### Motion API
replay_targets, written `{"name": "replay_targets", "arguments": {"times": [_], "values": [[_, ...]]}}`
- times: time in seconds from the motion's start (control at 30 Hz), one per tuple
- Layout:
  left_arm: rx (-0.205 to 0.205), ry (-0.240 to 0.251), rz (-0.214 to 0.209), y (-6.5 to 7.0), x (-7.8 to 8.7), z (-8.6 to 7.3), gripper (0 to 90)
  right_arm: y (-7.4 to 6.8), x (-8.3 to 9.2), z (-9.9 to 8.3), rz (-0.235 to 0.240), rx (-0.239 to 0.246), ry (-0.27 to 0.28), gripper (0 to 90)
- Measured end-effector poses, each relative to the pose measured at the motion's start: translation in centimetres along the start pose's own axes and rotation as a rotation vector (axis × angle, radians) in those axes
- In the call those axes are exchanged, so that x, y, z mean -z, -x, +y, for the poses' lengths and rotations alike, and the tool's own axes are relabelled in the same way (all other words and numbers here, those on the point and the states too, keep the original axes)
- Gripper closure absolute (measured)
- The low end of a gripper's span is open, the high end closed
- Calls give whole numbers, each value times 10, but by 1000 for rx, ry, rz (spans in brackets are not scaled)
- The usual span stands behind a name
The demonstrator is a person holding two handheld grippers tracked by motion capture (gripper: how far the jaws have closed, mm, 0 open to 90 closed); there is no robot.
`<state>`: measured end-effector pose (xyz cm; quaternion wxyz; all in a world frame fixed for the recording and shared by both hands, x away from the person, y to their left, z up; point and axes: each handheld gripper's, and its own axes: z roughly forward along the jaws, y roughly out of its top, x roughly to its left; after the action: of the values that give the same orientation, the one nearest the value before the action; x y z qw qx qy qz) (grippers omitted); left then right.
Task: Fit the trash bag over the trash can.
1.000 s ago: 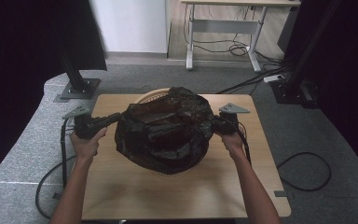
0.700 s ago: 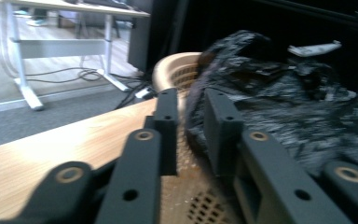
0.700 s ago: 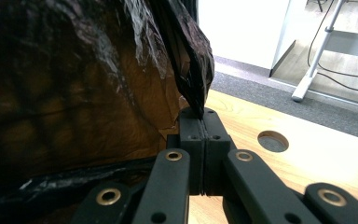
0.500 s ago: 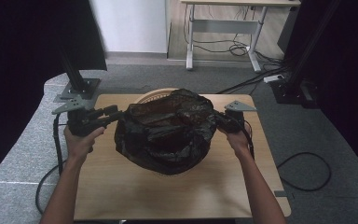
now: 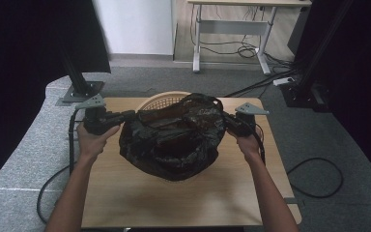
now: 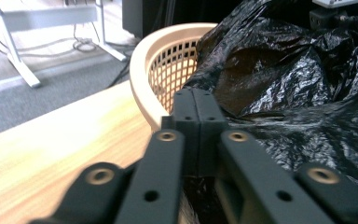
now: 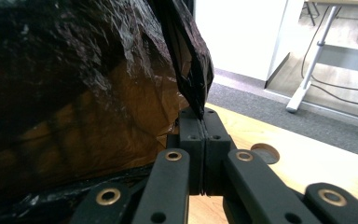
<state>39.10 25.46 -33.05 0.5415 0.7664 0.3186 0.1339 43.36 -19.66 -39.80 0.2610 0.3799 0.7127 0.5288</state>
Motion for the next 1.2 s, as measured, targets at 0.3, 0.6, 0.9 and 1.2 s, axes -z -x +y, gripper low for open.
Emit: {"name": "replay_targets", "arguments": {"times": [0.3,0.6,0.9,1.2], "values": [[-38,36,8,6,6,1,897,2,6,-1,-23,-1,15,882],[-12,-3,7,10,0,5,509,1,5,0,-23,1,14,882],[-55,-39,46,14,-2,1,620,0,5,0,-26,5,14,882],[-111,-17,85,19,2,-5,854,2,8,0,-35,6,13,882]]}}
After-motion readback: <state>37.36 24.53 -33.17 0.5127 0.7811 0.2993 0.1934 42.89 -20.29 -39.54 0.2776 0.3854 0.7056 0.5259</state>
